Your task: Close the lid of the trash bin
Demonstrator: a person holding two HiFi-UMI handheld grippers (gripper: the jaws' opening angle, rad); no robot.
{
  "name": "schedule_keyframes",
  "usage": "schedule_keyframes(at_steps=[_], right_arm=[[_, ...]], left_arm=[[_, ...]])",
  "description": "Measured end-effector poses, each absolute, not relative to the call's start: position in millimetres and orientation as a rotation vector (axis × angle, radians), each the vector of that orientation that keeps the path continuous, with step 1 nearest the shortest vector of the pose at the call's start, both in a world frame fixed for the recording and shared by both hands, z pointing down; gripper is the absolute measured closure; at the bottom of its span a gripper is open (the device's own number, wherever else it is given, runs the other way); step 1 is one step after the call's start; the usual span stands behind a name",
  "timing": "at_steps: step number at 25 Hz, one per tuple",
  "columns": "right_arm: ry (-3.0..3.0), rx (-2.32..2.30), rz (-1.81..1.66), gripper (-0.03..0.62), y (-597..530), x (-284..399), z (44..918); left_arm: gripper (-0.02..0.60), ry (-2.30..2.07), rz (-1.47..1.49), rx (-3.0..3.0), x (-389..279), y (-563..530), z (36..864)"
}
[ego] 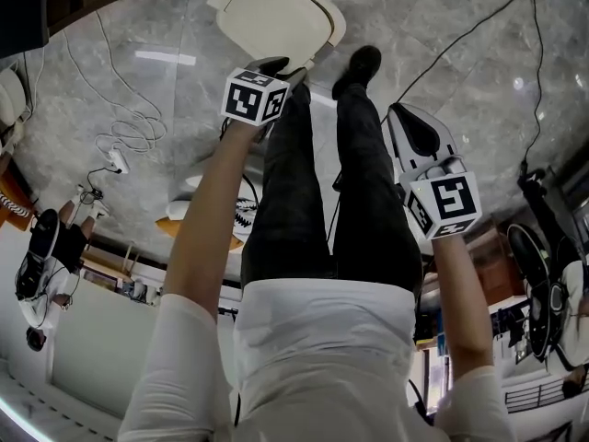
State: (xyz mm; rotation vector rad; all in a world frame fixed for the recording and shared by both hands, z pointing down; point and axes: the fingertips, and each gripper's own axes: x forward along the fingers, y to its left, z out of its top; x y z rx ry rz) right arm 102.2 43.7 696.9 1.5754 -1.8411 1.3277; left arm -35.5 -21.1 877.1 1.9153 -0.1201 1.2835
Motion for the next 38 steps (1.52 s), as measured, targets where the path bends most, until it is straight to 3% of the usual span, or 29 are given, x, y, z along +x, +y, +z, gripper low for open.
schedule_keyframes(at_steps=[38], right_arm=[[-1.854,1.536,1.382,0.560,38.2,127.3,746.9]], left_arm=[[0.385,-0.149,1.418,1.832,-32.7,0.4,941.1]])
